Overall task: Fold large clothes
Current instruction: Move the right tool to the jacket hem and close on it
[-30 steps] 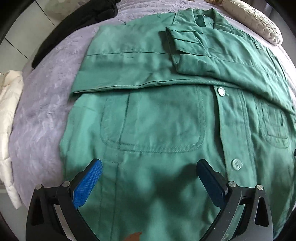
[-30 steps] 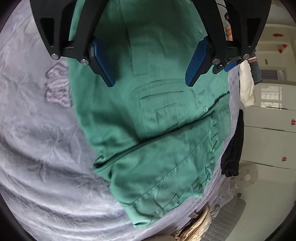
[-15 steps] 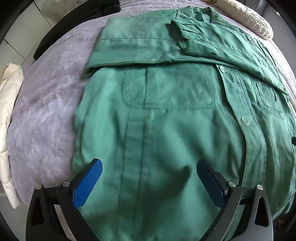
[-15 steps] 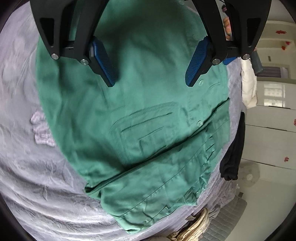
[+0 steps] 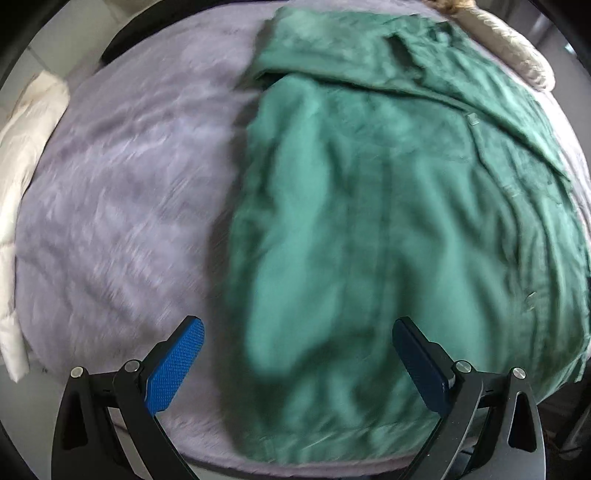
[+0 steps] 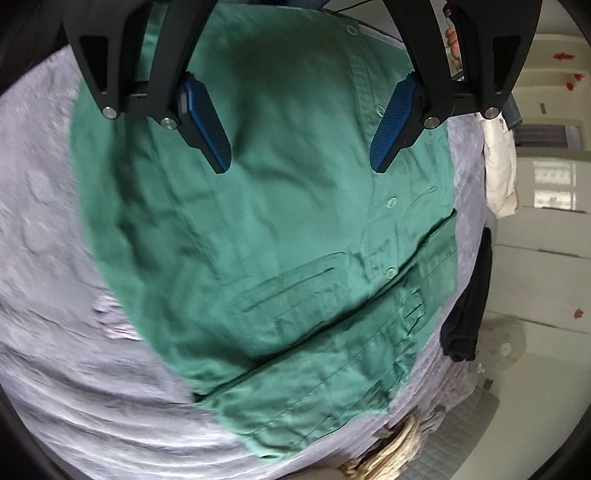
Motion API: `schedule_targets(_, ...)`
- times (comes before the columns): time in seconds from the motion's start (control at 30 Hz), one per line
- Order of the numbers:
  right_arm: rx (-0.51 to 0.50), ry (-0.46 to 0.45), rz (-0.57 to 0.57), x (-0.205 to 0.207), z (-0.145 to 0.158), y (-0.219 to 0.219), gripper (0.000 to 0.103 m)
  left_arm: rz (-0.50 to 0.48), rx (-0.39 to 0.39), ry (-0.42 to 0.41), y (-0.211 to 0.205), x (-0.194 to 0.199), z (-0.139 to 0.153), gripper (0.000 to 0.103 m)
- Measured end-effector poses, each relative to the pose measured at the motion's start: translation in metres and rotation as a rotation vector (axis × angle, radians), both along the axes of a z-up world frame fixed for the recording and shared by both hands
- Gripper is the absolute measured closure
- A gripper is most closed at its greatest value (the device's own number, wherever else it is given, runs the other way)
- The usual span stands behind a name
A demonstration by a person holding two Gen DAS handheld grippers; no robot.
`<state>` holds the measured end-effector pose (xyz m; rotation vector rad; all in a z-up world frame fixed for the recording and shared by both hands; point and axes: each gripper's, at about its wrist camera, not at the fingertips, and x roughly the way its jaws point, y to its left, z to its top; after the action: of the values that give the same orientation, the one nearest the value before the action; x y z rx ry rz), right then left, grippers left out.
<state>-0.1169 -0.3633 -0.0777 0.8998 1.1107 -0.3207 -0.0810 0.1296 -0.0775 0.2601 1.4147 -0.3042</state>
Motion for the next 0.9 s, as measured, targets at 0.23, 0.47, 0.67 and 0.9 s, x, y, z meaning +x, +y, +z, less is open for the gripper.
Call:
schedule_targets(0.23, -0.086, 0.075, -0.113, -0.057, 0.008, -0.024, 0.023, 0.072, -0.108, 0.120, 0.038, -0.002, -0.024, 0.001)
schedule_targets(0.47, 0.013, 0.151, -0.204, -0.114, -0.023, -0.042, 0.023, 0.045, -0.163, 0.145, 0.022, 0.003, -0.038, 0.001)
schedule_targets(0.67, 0.114, 0.073, -0.210, -0.119, -0.035, -0.032, 0.021, 0.014, -0.194, 0.189, -0.009, -0.017, -0.040, 0.001)
schedule_targets(0.9, 0.231, -0.053, -0.187, -0.113, -0.032, -0.017, 0.021, -0.017, -0.219, 0.217, -0.001, -0.034, -0.047, 0.001)
